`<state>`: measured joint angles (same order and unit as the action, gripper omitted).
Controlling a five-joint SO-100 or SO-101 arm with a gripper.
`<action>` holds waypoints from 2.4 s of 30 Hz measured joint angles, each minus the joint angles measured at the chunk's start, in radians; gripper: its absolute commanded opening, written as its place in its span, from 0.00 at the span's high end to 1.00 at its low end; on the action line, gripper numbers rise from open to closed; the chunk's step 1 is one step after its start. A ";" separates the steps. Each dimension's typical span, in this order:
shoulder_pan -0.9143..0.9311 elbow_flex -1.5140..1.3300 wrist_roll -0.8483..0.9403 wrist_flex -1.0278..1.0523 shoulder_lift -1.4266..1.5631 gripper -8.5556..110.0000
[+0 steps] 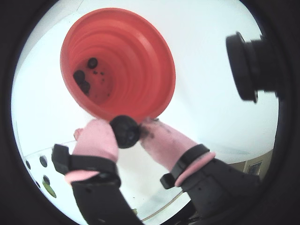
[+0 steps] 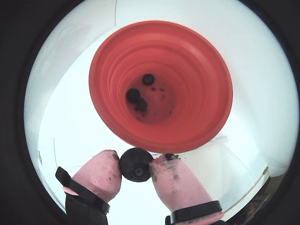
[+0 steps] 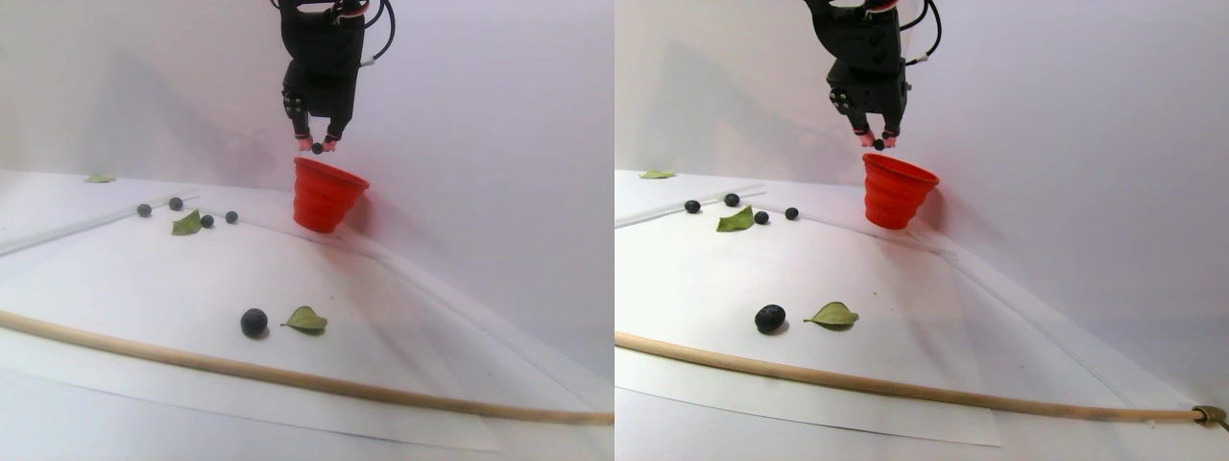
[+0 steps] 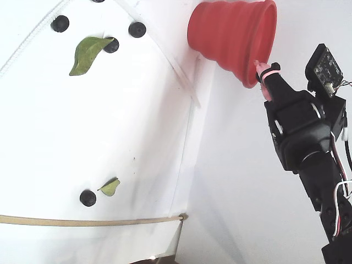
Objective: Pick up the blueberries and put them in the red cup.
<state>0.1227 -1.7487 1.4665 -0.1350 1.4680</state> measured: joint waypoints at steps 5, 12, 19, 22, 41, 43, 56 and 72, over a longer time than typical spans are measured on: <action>0.000 0.040 0.000 0.012 -0.003 0.83; 0.028 0.084 0.006 0.014 -0.044 0.83; 0.051 0.117 0.018 0.014 -0.066 0.82; 0.055 0.146 0.018 0.014 -0.087 0.82; 0.075 0.204 0.034 0.014 -0.137 0.78; 0.075 0.204 0.034 0.014 -0.137 0.78; 0.075 0.141 0.043 0.014 -0.129 0.79; 0.048 -0.009 0.015 0.014 -0.011 0.79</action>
<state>0.1703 -1.7579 1.4818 -0.1212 1.4573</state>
